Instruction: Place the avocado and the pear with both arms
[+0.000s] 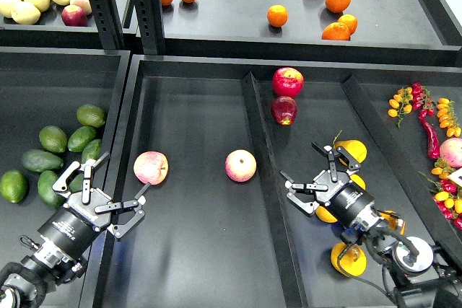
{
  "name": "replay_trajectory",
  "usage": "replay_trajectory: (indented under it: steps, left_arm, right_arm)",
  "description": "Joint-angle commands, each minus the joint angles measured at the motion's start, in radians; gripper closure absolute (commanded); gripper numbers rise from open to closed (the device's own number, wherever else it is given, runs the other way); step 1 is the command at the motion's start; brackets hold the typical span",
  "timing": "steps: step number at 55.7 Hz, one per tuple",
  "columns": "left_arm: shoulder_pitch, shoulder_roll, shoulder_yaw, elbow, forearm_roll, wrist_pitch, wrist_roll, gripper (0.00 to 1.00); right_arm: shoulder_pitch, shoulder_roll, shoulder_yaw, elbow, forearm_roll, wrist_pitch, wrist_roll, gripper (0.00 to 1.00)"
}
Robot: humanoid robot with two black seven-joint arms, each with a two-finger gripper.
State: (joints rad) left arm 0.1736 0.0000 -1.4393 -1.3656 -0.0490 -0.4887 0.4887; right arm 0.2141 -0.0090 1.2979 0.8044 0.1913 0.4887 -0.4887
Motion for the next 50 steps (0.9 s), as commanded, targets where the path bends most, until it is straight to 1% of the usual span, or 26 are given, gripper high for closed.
replay_trajectory:
  steps: [1,15,24,38,39,41,45,50]
  left_arm:
    - [0.000,0.000,0.008,0.005,0.000,0.000,0.000,0.01]
    - [0.001,0.000,0.010,0.011,-0.002,0.000,0.000,0.01]
    - [0.001,0.000,0.013,0.014,-0.002,0.000,0.000,0.01]
    - [0.001,0.000,0.022,0.026,-0.002,0.000,0.000,0.01]
    - [0.001,0.000,0.023,0.028,0.000,0.000,0.000,0.01]
    - [-0.002,0.000,0.025,0.028,0.000,0.000,0.000,0.01]
    - [-0.011,0.000,0.030,0.033,0.000,0.000,0.000,0.01]
    - [-0.045,0.000,0.023,0.036,0.000,0.000,0.000,0.01]
  right_arm:
    - [-0.010,0.009,0.001,-0.002,0.002,0.000,0.000,0.00]
    - [-0.091,0.009,0.001,0.015,0.085,0.000,0.000,0.00]
    - [-0.148,0.009,-0.006,0.041,0.091,0.000,0.000,0.00]
    - [-0.144,0.009,-0.012,0.056,0.091,0.000,0.000,0.00]
    - [-0.142,0.009,-0.012,0.061,0.092,0.000,0.014,0.00]
    - [-0.140,0.009,-0.012,0.081,0.092,0.000,0.059,0.00]
    - [-0.139,0.009,-0.012,0.113,0.091,0.000,0.105,0.00]
    - [-0.139,0.009,-0.006,0.136,0.092,0.000,0.122,0.00]
